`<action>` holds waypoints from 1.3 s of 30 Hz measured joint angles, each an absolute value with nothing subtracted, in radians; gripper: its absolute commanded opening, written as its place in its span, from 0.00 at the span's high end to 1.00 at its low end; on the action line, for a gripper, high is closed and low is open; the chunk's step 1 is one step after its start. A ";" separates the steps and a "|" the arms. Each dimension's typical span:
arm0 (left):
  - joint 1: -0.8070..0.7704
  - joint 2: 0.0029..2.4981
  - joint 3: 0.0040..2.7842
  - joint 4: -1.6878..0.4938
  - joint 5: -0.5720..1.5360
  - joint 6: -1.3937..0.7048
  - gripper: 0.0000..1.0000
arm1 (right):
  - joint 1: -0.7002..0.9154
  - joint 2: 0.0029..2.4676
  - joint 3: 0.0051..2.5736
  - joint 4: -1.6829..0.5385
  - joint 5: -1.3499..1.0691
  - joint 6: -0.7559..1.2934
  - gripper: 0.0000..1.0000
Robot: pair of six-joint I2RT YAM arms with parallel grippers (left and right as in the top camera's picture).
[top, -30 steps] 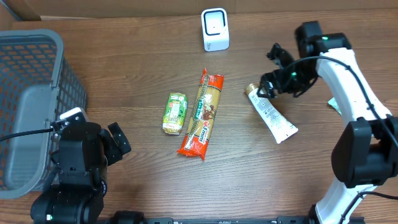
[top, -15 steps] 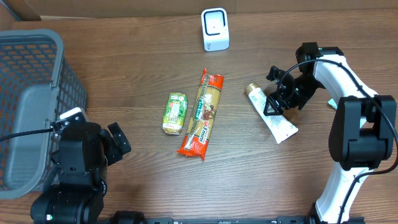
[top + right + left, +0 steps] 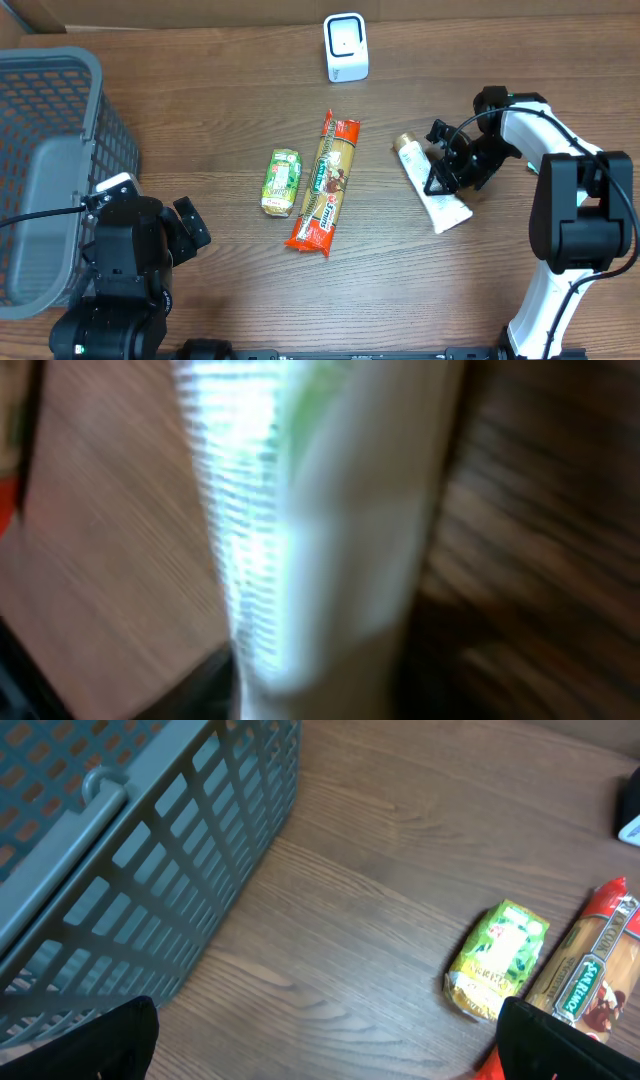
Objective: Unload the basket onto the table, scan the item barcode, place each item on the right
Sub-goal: 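Grasp the white tube with the right gripper, then lift the white tube and hold it in front of the scanner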
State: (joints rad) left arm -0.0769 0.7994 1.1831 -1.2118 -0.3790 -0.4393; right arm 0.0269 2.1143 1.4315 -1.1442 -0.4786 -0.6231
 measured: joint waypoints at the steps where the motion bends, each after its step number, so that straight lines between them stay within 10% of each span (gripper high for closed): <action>1: -0.077 0.800 1.183 -1.212 -0.379 -0.439 0.00 | 0.027 2.116 1.426 -1.137 -0.482 -0.608 0.88; 39: -0.077 0.800 1.183 -1.212 -0.379 -0.439 0.01 | 0.301 1.783 1.747 -1.058 -0.299 -0.168 0.96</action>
State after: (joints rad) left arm -0.0769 0.7998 1.1831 -1.2121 -0.3794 -0.4389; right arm 0.3012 1.7832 1.7466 -1.0580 -0.2989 -0.1677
